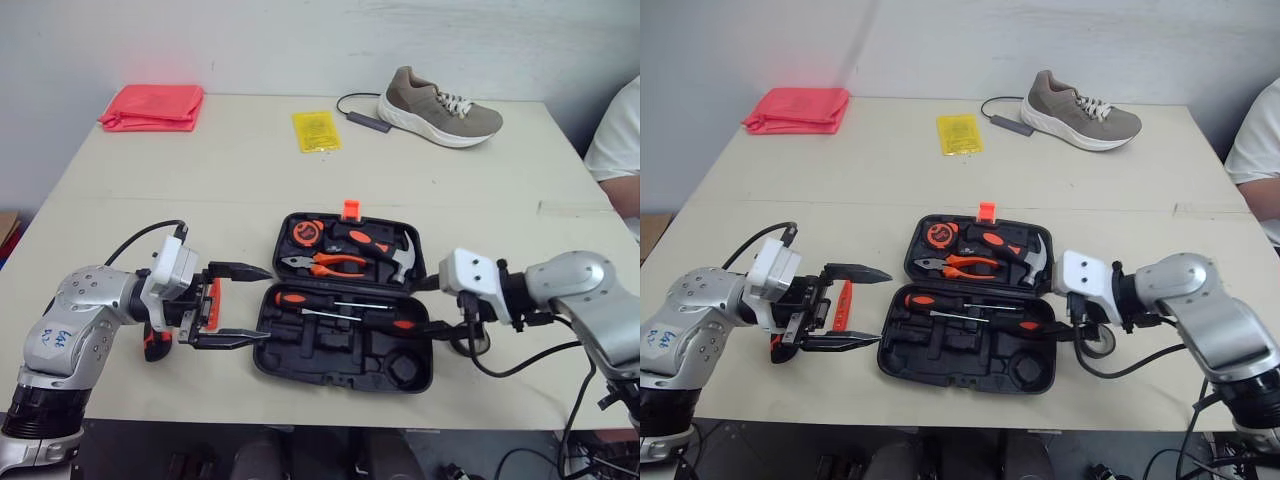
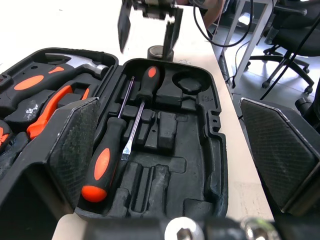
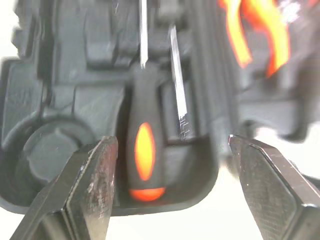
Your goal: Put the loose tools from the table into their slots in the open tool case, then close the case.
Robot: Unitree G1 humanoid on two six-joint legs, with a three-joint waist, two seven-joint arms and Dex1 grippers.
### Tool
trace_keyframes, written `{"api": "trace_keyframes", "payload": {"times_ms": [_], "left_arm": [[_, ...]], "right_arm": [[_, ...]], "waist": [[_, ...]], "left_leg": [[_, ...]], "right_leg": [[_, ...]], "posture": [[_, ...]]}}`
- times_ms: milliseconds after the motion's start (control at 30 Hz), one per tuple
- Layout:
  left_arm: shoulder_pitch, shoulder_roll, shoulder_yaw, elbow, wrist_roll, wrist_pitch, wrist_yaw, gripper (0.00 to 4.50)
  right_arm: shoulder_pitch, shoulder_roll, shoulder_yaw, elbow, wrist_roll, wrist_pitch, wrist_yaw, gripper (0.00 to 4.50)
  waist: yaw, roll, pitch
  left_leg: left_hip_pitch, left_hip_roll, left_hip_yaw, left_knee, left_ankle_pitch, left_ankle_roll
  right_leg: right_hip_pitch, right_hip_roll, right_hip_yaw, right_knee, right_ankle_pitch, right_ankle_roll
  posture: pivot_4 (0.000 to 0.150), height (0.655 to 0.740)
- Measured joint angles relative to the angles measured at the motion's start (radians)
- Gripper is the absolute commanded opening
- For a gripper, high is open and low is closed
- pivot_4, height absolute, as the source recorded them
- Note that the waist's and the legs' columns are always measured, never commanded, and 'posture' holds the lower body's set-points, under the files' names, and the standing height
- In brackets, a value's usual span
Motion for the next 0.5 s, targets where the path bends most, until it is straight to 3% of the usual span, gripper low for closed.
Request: {"api": "trace_keyframes", "payload": {"times_ms": [100,167,333,367,400,500], "left_arm": [[-0.002,0.0,-0.001,0.007,0.001,-0.008,-0.002,4.5],[-0.002,-0.002,-0.001,0.02,0.001,-0.011,-0.002,4.5],[-0.003,-0.028,-0.01,0.028,0.002,-0.02,0.006,4.5],[-0.003,-0.029,-0.011,0.028,0.003,-0.02,0.007,4.5],[-0.003,-0.029,-0.012,0.028,0.003,-0.02,0.008,4.5],[-0.01,-0.03,-0.017,0.029,0.004,-0.02,0.008,4.5]], "right_arm": [[0.064,0.087,-0.075,-0.03,0.102,-0.017,-0.007,3.73],[0.12,0.184,-0.073,-0.044,0.124,-0.058,-0.044,3.2],[0.152,0.301,0.014,-0.001,0.014,-0.232,-0.117,1.0],[0.152,0.316,0.04,0.024,-0.018,-0.266,-0.124,0.3],[0.151,0.338,0.057,0.053,-0.042,-0.293,-0.137,0.08],[0.144,0.367,0.105,0.135,-0.102,-0.368,-0.152,0.08]], "waist": [[0.001,0.0,0.0],[0.001,0.0,0.0],[-0.002,0.0,0.0],[-0.002,0.0,0.0],[-0.002,0.0,0.0],[-0.002,0.0,0.0]], "left_leg": [[0.0,0.0,0.0,0.0,0.0,0.0],[0.0,0.0,0.0,0.001,0.0,0.0],[0.0,0.0,0.001,0.002,0.0,0.0],[0.0,0.0,0.001,0.002,0.0,0.0],[0.0,0.0,0.001,0.002,0.0,0.0],[0.0,0.0,0.001,0.002,0.0,0.0]], "right_leg": [[0.0,0.0,0.0,0.0,0.0,0.0],[0.0,0.0,0.0,0.001,0.0,0.0],[0.0,0.0,0.0,0.002,0.0,0.0],[0.0,0.001,0.0,0.002,0.0,0.0],[0.0,0.001,0.0,0.002,0.0,0.0],[0.0,0.001,0.0,0.002,0.0,0.0]], "posture": [[0.15,0.74],[0.15,0.74],[0.15,0.74],[0.15,0.74],[0.15,0.74],[0.15,0.74]]}}
